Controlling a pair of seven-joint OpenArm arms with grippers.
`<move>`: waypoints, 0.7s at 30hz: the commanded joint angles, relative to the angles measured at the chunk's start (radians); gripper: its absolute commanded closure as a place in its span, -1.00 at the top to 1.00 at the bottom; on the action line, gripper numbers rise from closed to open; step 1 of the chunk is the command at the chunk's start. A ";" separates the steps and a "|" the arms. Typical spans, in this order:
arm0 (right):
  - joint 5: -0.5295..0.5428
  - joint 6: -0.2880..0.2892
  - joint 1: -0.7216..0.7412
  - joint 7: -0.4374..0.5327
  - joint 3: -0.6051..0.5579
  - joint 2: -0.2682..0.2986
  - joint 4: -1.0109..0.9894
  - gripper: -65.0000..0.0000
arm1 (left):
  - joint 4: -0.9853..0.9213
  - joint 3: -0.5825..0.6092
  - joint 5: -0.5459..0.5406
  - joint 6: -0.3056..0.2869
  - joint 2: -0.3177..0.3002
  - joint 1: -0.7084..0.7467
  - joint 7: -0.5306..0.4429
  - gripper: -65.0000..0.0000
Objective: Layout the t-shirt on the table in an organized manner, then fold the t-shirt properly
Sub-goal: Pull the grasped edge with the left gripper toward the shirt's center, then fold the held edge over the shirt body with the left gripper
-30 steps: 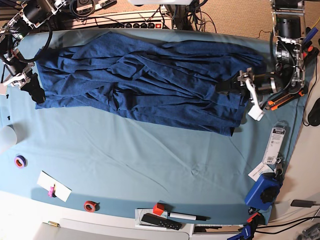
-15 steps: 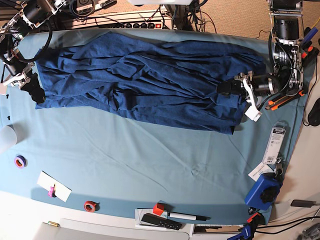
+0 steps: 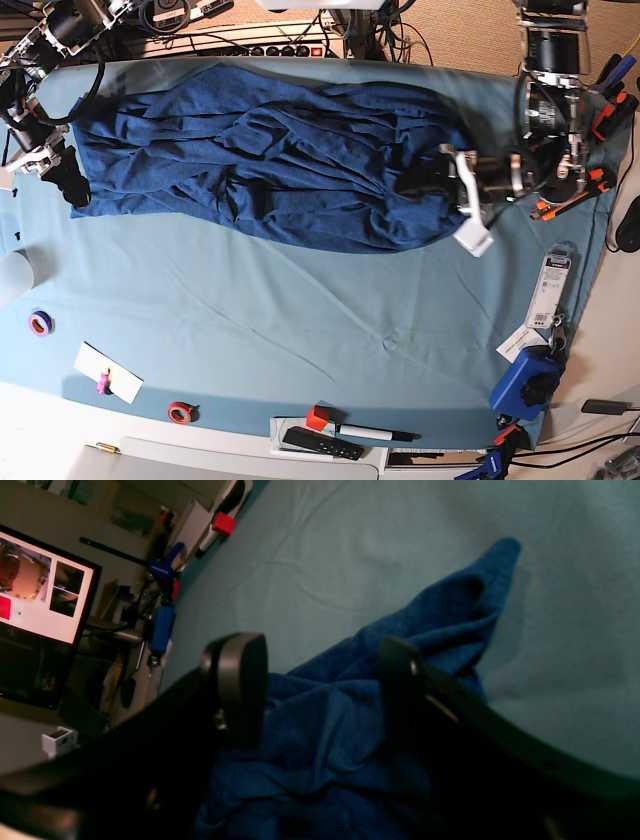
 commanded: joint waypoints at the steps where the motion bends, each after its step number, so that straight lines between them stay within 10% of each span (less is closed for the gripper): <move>1: 0.028 0.005 0.008 0.017 0.005 0.026 0.018 0.07 | 0.016 0.014 -0.014 -0.005 0.004 -0.013 -0.016 -1.00; 21: 0.017 0.005 0.008 0.017 0.005 0.025 0.018 0.07 | 0.015 0.418 0.405 0.003 0.206 -0.117 -0.290 -1.00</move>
